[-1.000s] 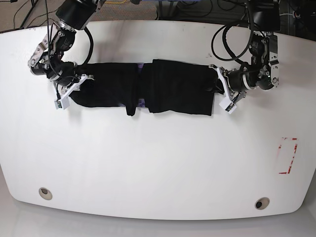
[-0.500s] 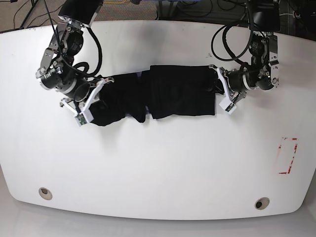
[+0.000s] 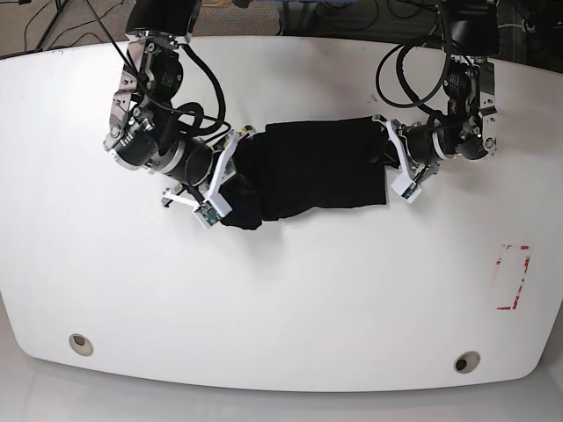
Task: Layout the t-shirt on the table in an organized manner, then fold the t-shirt properly
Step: 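Fold the held end with the right gripper over toward the left gripper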
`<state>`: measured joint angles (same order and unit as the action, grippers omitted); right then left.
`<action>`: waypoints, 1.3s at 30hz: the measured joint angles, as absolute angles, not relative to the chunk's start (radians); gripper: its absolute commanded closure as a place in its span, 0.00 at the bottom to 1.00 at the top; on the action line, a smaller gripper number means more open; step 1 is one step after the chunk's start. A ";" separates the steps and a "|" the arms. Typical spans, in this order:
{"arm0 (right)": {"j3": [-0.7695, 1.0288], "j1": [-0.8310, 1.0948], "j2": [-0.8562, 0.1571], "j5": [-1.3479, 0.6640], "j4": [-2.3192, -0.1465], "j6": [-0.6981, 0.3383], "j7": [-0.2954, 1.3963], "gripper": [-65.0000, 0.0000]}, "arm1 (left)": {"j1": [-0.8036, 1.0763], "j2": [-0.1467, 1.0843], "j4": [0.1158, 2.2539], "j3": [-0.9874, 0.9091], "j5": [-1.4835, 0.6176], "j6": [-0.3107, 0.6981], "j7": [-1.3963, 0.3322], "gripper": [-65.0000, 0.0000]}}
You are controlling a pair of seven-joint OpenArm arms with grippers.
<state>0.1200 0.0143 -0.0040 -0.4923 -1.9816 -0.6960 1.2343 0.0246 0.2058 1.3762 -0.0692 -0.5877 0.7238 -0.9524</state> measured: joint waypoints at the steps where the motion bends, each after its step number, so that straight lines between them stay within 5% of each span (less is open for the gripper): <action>1: 0.106 0.014 0.002 -0.493 -1.982 -0.697 1.235 1.00 | 0.025 0.205 1.376 -0.069 -0.588 0.724 -0.952 0.93; 8: 0.029 -0.013 0.051 -0.492 -1.982 -0.696 1.234 0.95 | 0.025 0.205 1.376 -0.069 -0.588 0.724 -0.952 0.93; 20: -0.083 -0.036 0.078 -0.478 -1.982 -0.697 1.233 0.57 | 0.025 0.205 1.376 -0.069 -0.587 0.724 -0.952 0.93; 39: -0.159 -0.031 0.138 -0.476 -1.933 -0.696 1.168 0.55 | 0.025 0.206 1.376 -0.069 -0.588 0.724 -0.952 0.93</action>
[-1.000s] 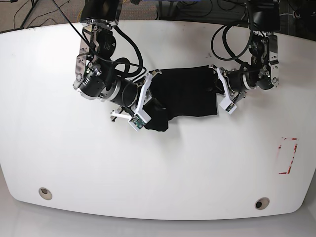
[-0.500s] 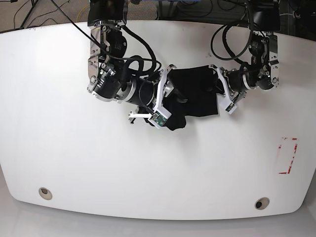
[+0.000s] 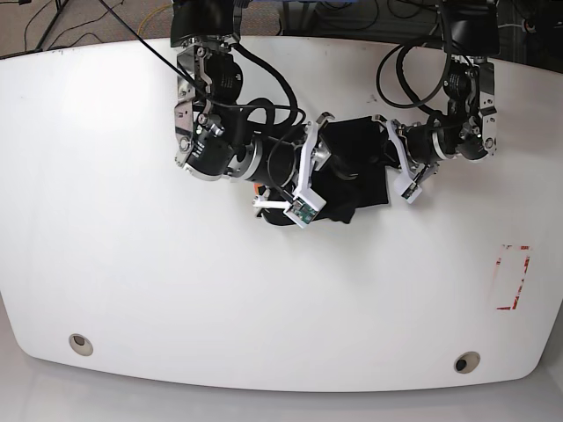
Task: Layout the t-shirt on the table in an organized manner, then fold the t-shirt properly
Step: 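Fold the held end with the right gripper over toward the left gripper, then release the left gripper and lift it away from the bundle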
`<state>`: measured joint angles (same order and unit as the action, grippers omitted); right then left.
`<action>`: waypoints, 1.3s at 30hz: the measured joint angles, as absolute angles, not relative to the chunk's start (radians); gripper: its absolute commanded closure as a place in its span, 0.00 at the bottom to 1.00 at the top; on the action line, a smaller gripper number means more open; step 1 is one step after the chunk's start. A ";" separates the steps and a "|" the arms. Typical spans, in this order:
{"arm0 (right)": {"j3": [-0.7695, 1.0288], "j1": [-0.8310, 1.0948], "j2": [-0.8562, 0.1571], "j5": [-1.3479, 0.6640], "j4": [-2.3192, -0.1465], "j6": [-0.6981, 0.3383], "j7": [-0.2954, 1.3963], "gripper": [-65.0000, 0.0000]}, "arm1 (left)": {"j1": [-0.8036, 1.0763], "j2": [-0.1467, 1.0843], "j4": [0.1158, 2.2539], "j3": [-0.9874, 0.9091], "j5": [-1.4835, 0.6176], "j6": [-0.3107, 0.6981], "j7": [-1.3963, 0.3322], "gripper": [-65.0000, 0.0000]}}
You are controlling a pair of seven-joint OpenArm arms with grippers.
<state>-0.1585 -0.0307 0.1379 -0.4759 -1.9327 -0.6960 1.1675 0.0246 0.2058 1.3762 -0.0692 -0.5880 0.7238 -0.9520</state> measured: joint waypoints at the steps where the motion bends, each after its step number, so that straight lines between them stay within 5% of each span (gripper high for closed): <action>1: -0.172 -0.030 0.138 -0.476 -1.933 -0.696 1.139 0.55 | 0.025 0.205 1.376 -0.069 -0.588 0.724 -0.952 0.93; 14: -0.223 -0.011 0.138 -0.478 -1.910 -0.697 1.065 0.55 | 0.024 0.199 1.376 -0.073 -0.587 0.724 -0.954 0.91; 26: -0.219 -0.015 0.021 -0.471 -1.910 -0.692 1.058 0.55 | 0.024 0.157 1.377 -0.144 -0.604 0.727 -0.971 0.55; 39: -0.223 -0.043 -0.049 -0.475 -1.908 -0.693 1.059 0.55 | 0.033 0.193 1.367 -0.150 -0.811 0.707 -1.024 0.46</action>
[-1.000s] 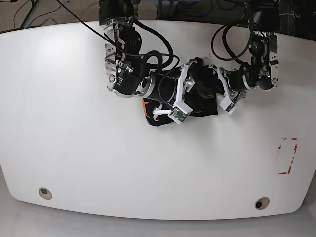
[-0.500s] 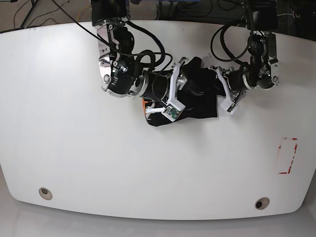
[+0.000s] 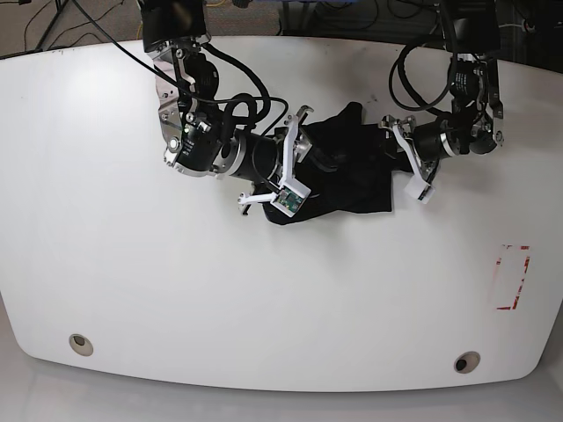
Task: Layout the t-shirt on the table in an organized manner, then fold the t-shirt properly
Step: 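Release the left gripper and lift it away from the bundle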
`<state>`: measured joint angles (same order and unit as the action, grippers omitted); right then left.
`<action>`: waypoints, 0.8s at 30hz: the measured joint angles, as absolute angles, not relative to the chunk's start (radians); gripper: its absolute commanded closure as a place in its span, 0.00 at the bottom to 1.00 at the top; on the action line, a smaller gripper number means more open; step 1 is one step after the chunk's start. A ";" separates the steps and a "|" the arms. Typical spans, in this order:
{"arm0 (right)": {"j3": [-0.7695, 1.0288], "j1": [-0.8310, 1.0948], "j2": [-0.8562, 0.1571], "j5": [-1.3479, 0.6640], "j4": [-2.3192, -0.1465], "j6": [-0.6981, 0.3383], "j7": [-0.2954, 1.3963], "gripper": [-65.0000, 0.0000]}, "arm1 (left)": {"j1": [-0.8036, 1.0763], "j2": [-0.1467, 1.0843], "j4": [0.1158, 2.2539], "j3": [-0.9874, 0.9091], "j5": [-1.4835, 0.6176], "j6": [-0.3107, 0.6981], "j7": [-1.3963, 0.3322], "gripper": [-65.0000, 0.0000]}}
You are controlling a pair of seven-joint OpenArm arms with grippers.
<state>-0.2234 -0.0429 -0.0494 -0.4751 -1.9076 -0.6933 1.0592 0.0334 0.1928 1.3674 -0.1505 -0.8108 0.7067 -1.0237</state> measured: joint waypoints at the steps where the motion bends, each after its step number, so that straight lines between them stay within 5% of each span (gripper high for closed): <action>1: -0.223 -0.047 -0.050 -0.475 -1.903 -0.693 1.058 0.55 | 0.034 0.193 1.367 -0.151 -0.816 0.704 -1.024 0.46; 7: -0.224 -0.089 -0.047 -0.475 -1.831 -0.693 1.042 0.54 | 0.045 0.217 1.400 -0.170 -0.846 0.697 -1.058 0.46; 16: -0.230 -0.145 -0.023 -0.476 -1.717 -0.696 0.949 0.27 | 0.096 0.263 1.457 -0.240 -0.922 0.693 -1.064 0.46; 24: -0.241 -0.221 0.032 -0.475 -1.640 -0.669 0.942 0.26 | 0.095 0.340 1.506 -0.245 -1.028 0.693 -1.058 0.46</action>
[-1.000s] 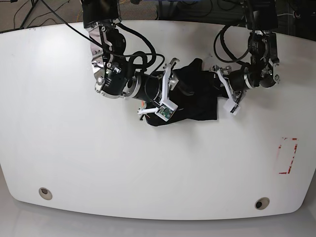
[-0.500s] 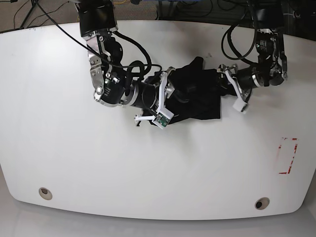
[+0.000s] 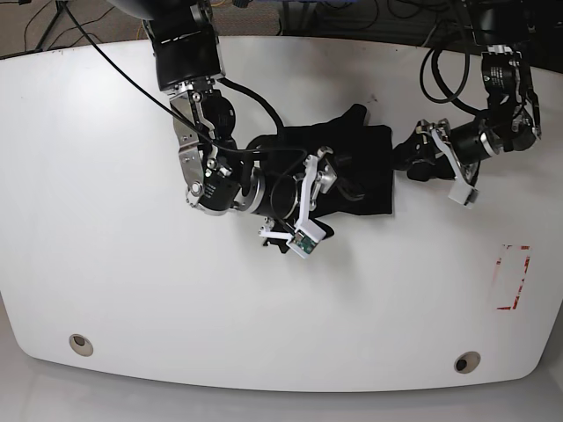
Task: Layout the t-shirt on the table in an organized manner, then fold the t-shirt properly
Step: 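Release the left gripper and lift it away from the bundle, then press the folded bundle with the right gripper while the left arm retracts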
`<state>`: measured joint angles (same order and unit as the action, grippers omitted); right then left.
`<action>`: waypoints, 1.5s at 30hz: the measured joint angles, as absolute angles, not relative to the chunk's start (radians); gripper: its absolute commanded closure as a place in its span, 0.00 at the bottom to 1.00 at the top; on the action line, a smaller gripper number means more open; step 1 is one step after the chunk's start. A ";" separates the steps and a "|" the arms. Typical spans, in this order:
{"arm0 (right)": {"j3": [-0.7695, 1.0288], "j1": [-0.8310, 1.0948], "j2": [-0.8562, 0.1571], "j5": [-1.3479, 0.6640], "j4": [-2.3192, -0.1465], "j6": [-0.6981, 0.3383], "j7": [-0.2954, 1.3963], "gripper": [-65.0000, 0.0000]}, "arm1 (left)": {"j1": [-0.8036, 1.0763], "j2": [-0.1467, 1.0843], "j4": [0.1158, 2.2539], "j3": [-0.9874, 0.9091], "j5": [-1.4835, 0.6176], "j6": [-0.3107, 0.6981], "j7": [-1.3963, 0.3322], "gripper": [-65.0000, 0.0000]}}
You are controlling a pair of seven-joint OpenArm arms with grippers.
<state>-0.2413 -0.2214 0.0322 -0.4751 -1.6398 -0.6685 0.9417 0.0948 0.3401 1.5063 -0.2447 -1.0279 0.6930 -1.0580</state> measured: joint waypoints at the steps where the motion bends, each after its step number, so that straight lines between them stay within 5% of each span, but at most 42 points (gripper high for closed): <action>1: -0.254 -0.235 0.036 -0.475 -1.626 -0.659 0.939 0.26 | 0.097 0.356 1.513 -0.252 -1.036 0.693 -1.059 0.46; 23: -0.435 -0.327 0.104 -0.206 -1.393 -0.673 0.889 0.26 | 0.271 0.511 1.534 -0.676 -1.063 0.693 -1.065 0.47; 28: -0.440 -0.325 0.105 -0.170 -1.364 -0.672 0.886 0.47 | 0.320 0.510 1.534 -0.726 -1.061 0.693 -1.068 0.47; 34: -0.440 -0.324 0.105 -0.160 -1.360 -0.672 0.863 0.94 | 0.331 0.510 1.534 -0.732 -1.056 0.693 -1.069 0.47; 45: -0.440 -0.324 0.103 -0.161 -1.367 -0.673 0.865 0.99 | 0.335 0.508 1.534 -0.732 -1.057 0.693 -1.068 0.47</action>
<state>-0.4404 -0.3237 0.1032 -0.1608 -1.3674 -0.6727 0.8646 0.3347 0.5083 1.5341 -0.7322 -1.0573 0.6933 -1.0683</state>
